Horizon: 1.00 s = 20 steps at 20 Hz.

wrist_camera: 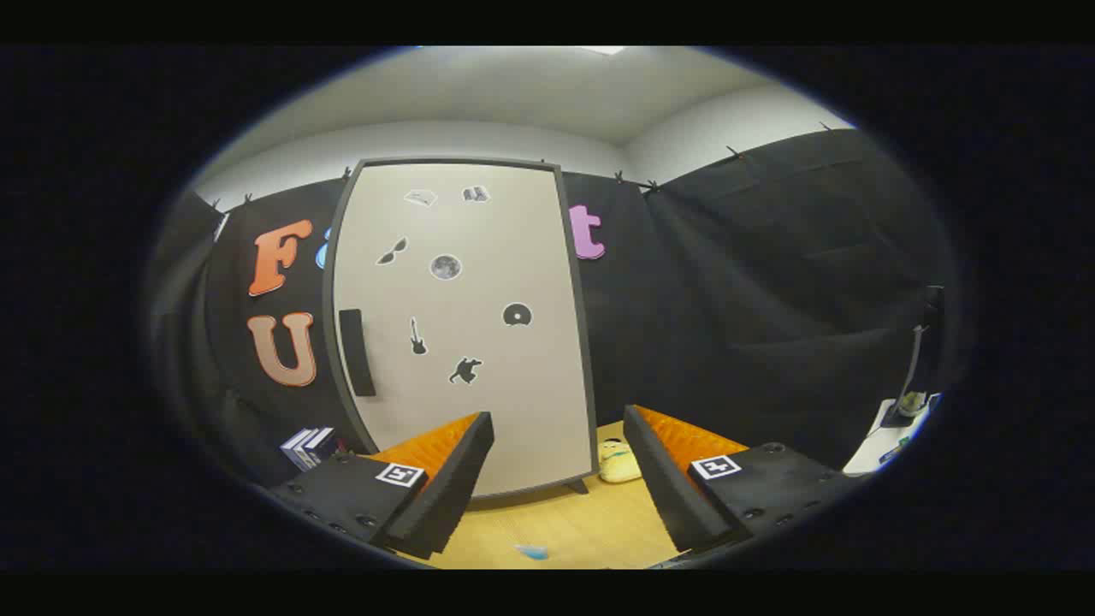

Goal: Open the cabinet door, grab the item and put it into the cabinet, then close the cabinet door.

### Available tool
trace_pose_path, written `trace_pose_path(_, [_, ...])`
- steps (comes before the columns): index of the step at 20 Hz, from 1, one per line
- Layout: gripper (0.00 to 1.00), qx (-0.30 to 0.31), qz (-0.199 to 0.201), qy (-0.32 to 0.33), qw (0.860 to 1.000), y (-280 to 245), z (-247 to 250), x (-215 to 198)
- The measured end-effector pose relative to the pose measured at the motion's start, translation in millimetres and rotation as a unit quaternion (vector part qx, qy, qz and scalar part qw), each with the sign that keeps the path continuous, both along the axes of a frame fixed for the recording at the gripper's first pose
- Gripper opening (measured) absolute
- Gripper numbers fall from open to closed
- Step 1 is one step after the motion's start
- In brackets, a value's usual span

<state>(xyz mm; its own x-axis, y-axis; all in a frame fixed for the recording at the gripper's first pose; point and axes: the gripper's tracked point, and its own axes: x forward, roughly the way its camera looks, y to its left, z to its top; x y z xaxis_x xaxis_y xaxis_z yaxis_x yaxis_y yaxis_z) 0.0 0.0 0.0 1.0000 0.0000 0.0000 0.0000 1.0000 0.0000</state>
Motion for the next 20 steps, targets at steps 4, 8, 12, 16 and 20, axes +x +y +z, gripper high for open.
trace_pose_path(4, [0.98, -0.005, -0.004, -0.002, 1.000, -1, 2, -3])
trace_pose_path(8, [0.98, -0.003, 0.000, -0.002, 1.000, 3, 3, -6])
trace_pose_path(12, [0.98, -0.003, -0.002, -0.001, 1.000, 4, 3, -7])
trace_pose_path(16, [0.98, -0.002, 0.002, 0.003, 1.000, 10, 2, -7])
trace_pose_path(20, [0.98, 0.015, 0.015, 0.010, 1.000, 28, -1, -1])
